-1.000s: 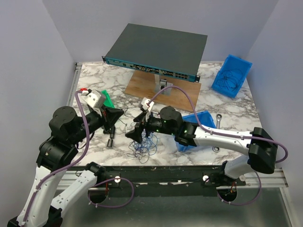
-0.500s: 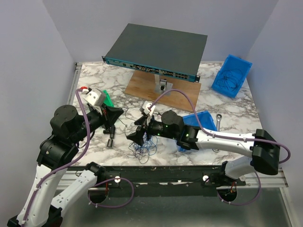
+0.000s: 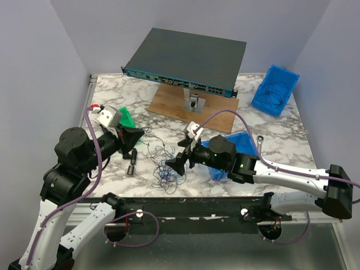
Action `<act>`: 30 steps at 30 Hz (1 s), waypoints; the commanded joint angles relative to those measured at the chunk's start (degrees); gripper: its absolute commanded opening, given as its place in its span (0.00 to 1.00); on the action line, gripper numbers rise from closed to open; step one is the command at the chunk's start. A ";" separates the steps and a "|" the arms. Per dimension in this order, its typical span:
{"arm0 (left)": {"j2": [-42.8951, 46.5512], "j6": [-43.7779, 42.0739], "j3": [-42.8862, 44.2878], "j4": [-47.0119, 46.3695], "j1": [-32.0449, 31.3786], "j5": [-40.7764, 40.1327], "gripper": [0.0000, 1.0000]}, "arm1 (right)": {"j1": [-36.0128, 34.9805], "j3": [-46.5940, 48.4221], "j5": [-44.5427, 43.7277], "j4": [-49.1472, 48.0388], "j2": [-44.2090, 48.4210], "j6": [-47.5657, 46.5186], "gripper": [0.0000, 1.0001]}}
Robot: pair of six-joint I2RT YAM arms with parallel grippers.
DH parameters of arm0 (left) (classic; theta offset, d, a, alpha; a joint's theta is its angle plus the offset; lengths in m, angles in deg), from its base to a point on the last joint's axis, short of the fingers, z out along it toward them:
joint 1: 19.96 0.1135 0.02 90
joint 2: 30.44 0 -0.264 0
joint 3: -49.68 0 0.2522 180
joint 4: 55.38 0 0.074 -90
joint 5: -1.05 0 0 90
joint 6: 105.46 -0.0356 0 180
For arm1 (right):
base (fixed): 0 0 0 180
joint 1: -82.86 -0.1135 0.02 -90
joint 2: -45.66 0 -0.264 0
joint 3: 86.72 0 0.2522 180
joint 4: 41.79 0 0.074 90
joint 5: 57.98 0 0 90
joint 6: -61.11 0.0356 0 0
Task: Untangle the cables
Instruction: Untie the cable.
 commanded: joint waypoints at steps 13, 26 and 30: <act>-2.63 4.29 -0.61 -3.38 -0.24 4.68 0.00 | -6.38 9.31 -7.13 -6.80 -14.81 3.77 0.98; -3.72 4.49 -2.15 -4.44 -0.24 4.52 0.00 | -7.06 6.59 -12.12 -12.96 -14.42 4.96 0.69; -4.09 5.19 -2.71 -5.27 -0.24 4.69 0.00 | -7.01 7.10 -12.30 -12.60 -14.79 5.19 0.54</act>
